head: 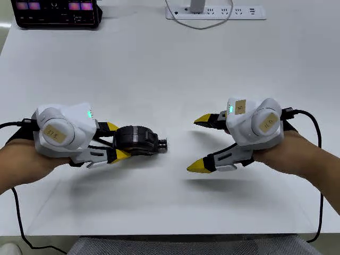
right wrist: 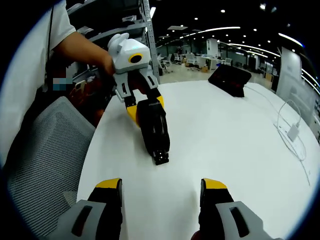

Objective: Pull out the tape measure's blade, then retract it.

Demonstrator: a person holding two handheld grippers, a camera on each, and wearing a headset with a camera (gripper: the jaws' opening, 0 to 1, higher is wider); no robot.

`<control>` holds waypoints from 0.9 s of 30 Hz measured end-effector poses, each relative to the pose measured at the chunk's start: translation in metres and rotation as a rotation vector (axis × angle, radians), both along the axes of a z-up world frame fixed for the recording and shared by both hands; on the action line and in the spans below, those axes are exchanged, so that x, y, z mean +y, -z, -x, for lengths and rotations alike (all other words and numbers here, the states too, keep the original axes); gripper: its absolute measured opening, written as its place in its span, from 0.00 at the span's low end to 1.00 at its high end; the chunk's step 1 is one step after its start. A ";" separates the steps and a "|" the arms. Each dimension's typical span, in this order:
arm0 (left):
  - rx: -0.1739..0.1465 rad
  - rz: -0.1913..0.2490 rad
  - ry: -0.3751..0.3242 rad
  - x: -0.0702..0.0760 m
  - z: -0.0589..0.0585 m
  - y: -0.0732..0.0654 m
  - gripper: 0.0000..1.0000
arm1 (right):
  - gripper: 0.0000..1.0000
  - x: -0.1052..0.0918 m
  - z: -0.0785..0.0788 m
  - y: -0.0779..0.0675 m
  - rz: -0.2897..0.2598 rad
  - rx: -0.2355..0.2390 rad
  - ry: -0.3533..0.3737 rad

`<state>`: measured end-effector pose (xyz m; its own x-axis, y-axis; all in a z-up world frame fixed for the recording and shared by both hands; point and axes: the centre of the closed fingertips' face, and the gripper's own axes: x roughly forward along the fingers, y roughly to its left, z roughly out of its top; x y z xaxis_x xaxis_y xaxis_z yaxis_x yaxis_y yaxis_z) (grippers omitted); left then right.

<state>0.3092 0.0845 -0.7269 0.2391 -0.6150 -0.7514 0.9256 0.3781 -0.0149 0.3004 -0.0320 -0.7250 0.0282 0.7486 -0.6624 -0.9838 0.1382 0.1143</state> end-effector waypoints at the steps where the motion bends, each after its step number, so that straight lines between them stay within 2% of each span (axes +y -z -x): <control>1: -0.002 -0.006 0.004 0.001 0.000 0.001 0.25 | 0.59 0.002 -0.001 0.003 0.006 -0.006 -0.009; 20: 0.007 -0.018 -0.003 0.001 -0.001 0.001 0.25 | 0.40 0.033 -0.007 0.012 -0.020 -0.030 -0.085; 27: 0.010 -0.016 -0.004 0.001 -0.001 0.002 0.25 | 0.35 0.041 -0.005 0.014 -0.028 -0.029 -0.119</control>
<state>0.3100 0.0855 -0.7288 0.2338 -0.6018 -0.7637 0.9239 0.3823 -0.0183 0.3052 0.0094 -0.7395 -0.0430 0.7660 -0.6414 -0.9960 0.0178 0.0881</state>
